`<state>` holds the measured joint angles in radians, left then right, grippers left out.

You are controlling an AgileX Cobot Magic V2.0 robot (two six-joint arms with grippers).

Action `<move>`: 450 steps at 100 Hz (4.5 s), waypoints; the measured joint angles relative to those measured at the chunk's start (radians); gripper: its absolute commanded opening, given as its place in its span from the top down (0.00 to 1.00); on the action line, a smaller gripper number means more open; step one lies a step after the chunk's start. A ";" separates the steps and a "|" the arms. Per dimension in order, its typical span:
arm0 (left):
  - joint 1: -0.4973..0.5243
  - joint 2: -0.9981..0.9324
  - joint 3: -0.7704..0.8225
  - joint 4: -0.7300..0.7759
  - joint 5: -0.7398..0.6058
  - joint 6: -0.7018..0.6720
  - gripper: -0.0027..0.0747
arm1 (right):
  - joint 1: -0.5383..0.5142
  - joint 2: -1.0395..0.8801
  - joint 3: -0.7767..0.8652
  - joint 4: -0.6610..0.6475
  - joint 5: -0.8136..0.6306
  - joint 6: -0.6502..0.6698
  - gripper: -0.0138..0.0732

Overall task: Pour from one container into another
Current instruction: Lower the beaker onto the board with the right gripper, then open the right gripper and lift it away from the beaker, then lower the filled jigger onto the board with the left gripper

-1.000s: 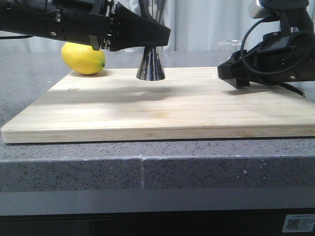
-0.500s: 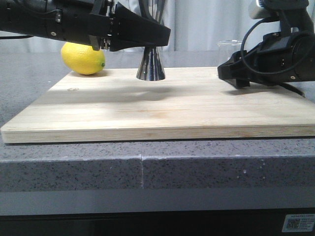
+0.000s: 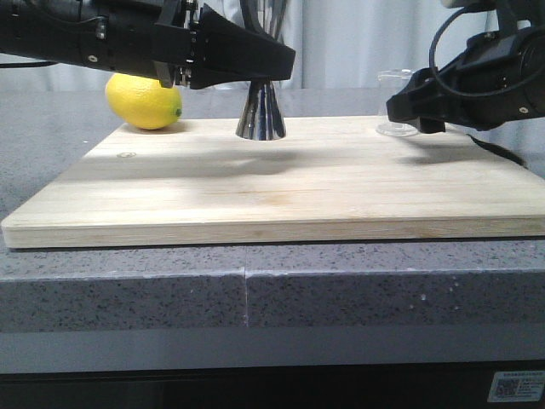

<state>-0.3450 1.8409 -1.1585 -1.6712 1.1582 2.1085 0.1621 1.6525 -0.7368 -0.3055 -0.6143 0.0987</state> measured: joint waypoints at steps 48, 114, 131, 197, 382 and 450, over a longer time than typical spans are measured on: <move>0.000 0.000 0.000 0.000 0.000 0.000 0.75 | 0.002 -0.093 0.000 -0.027 0.163 0.053 0.37; 0.000 0.000 0.000 0.000 0.000 0.000 0.75 | 0.002 -0.428 0.000 -0.034 0.441 0.079 0.37; 0.000 0.000 0.000 0.000 0.000 0.000 0.75 | 0.002 -0.542 0.000 -0.034 0.449 0.079 0.37; 0.006 0.000 0.000 -0.046 -0.002 0.072 0.75 | 0.002 -0.677 0.000 -0.032 0.552 0.079 0.37; 0.103 0.068 0.000 -0.074 -0.004 0.097 0.75 | 0.002 -0.677 0.000 -0.030 0.552 0.079 0.37; 0.103 0.082 0.000 -0.063 -0.004 0.098 0.75 | 0.002 -0.677 0.000 -0.030 0.552 0.079 0.37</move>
<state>-0.2415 1.9225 -1.1585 -1.7339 1.1537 2.2067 0.1639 0.9756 -0.7368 -0.3359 -0.0625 0.1779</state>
